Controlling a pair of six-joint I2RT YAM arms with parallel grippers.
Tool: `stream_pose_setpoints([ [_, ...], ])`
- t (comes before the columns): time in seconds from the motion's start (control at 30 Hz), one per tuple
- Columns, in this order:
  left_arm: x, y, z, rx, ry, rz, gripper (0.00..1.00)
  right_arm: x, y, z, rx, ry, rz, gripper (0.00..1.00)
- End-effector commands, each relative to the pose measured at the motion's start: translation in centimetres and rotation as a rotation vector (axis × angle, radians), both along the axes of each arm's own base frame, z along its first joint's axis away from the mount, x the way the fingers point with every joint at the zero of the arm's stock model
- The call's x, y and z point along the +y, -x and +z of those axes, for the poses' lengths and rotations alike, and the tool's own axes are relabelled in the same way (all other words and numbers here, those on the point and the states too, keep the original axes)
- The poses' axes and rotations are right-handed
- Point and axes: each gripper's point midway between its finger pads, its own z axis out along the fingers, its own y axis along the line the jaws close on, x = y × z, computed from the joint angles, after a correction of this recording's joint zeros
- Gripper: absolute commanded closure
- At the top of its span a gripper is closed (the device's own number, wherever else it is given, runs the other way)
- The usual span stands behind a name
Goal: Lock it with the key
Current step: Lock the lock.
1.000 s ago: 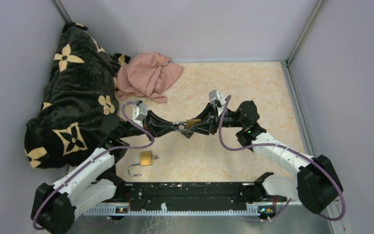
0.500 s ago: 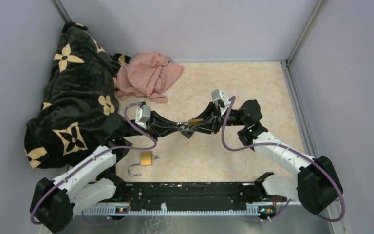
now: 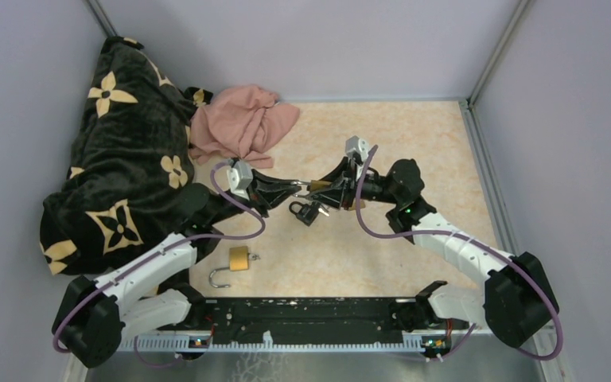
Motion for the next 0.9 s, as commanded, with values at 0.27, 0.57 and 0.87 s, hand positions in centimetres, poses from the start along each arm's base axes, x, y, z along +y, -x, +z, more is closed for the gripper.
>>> stream_pose_setpoints([
  [0.27, -4.6, 9.2, -2.3, 0.025, -0.068, -0.395, 1.0, 1.7, -4.0, 7.6, -0.006, -0.15, -0.251, 1.0],
  [0.57, -6.2, 12.3, -0.9, -0.067, -0.021, -0.497, 1.0, 1.9, -6.4, 6.5, 0.016, -0.135, -0.31, 1.0],
  [0.87, -7.2, 13.9, 0.1, -0.098, 0.009, -0.556, 1.0, 2.4, -9.2, 6.3, 0.005, -0.12, -0.349, 1.0],
])
